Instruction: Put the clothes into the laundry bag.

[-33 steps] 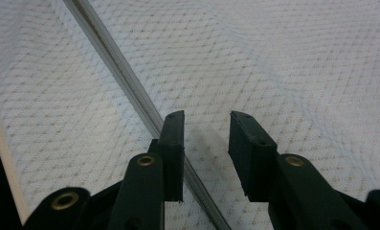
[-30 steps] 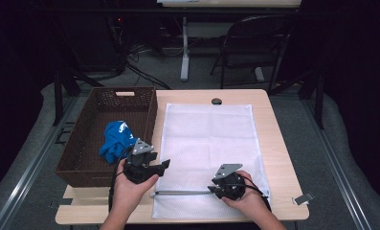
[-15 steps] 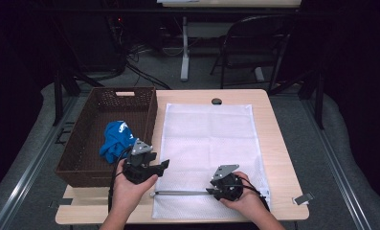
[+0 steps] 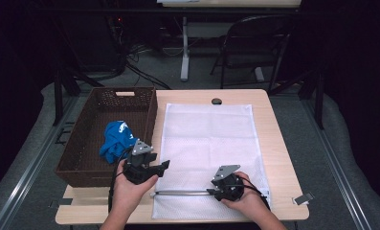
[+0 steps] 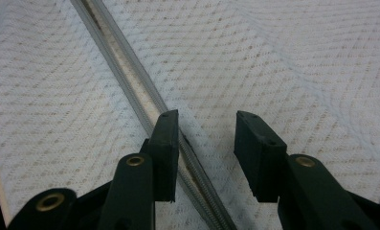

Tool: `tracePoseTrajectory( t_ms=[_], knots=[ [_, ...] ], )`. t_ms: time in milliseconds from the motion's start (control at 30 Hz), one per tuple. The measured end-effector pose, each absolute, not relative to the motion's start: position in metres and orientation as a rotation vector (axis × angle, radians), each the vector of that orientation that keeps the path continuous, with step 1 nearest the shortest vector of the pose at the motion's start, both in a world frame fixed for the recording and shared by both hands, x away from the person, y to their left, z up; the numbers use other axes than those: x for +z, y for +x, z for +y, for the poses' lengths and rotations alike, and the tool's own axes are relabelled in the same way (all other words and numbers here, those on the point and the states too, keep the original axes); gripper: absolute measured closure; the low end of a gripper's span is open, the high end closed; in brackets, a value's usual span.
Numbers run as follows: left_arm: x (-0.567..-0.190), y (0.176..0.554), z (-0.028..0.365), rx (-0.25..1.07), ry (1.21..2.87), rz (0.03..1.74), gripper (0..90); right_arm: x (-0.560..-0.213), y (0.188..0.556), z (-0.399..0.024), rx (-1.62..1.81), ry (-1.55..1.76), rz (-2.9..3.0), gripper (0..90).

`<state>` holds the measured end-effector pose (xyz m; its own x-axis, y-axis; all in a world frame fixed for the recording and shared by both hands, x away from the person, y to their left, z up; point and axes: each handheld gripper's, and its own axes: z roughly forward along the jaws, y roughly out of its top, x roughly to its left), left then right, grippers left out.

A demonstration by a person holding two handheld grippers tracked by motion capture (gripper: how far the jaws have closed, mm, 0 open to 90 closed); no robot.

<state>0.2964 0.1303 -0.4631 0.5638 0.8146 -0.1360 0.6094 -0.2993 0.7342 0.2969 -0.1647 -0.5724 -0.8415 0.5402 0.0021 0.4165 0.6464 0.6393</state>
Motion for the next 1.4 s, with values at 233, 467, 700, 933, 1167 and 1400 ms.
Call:
tracePoseTrajectory(
  t_ms=[233, 467, 700, 933, 1167, 1400],
  knots=[
    [-0.463, 0.296, 0.131, 0.335, 2.02, 1.139, 45.5, -0.573, 0.297, -0.165, 0.976, 0.789, 2.675, 62.9],
    [-0.463, 0.296, 0.132, 0.334, 2.015, 1.142, 45.4, -0.572, 0.299, -0.166, 0.976, 0.775, 2.687, 73.4],
    [-0.463, 0.297, 0.133, 0.332, 2.016, 1.144, 45.4, -0.572, 0.297, -0.163, 0.979, 0.765, 2.694, 85.1],
    [-0.463, 0.297, 0.134, 0.33, 2.01, 1.147, 45.5, -0.571, 0.297, -0.162, 0.974, 0.78, 2.691, 88.3],
    [-0.462, 0.297, 0.136, 0.328, 2.003, 1.153, 45.5, -0.568, 0.298, -0.163, 1.008, 0.799, 2.678, 88.6],
    [-0.461, 0.297, 0.138, 0.33, 2.002, 1.155, 45.5, -0.561, 0.299, -0.165, 1.024, 0.808, 2.676, 88.7]
  ],
)
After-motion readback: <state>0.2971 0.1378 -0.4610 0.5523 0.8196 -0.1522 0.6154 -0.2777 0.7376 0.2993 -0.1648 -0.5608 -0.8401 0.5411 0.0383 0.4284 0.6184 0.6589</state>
